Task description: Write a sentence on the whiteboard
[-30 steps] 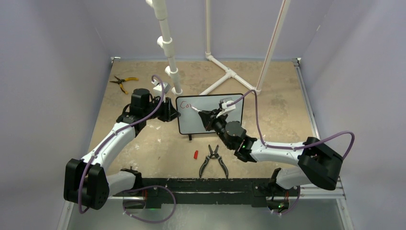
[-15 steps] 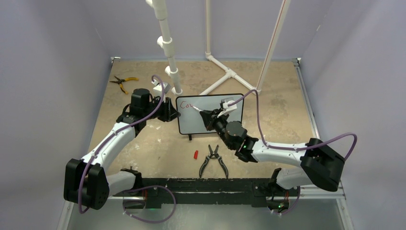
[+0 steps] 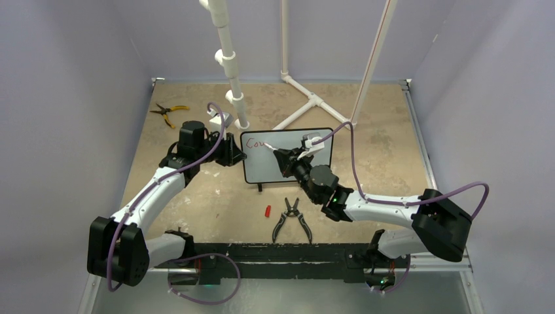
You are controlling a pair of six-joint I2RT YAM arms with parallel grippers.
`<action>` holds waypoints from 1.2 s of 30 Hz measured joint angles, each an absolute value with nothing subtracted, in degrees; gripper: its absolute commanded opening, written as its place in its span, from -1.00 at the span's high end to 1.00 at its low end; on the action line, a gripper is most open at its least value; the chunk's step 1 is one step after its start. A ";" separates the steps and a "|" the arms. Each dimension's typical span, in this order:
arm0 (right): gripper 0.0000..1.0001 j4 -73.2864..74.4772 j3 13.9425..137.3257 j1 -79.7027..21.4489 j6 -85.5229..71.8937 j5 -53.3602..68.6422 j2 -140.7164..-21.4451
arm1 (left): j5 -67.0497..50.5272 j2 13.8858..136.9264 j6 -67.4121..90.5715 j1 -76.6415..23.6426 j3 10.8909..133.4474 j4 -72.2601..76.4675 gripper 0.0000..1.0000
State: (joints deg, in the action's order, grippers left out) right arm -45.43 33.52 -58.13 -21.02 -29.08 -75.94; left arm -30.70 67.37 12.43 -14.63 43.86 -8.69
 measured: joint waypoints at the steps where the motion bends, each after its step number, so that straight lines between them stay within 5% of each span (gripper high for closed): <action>1: 1.00 -45.52 33.52 -58.13 -20.95 -29.12 -75.94 | -30.70 67.37 12.40 -14.63 43.86 -8.69 0.53; 36: 1.00 -45.80 31.57 -58.13 -22.48 -28.97 -75.68 | -30.70 67.37 12.40 -14.63 43.86 -8.69 0.53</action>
State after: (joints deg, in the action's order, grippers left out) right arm -45.80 31.57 -58.13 -22.48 -28.97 -75.68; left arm -30.70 67.37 12.40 -14.63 43.86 -8.69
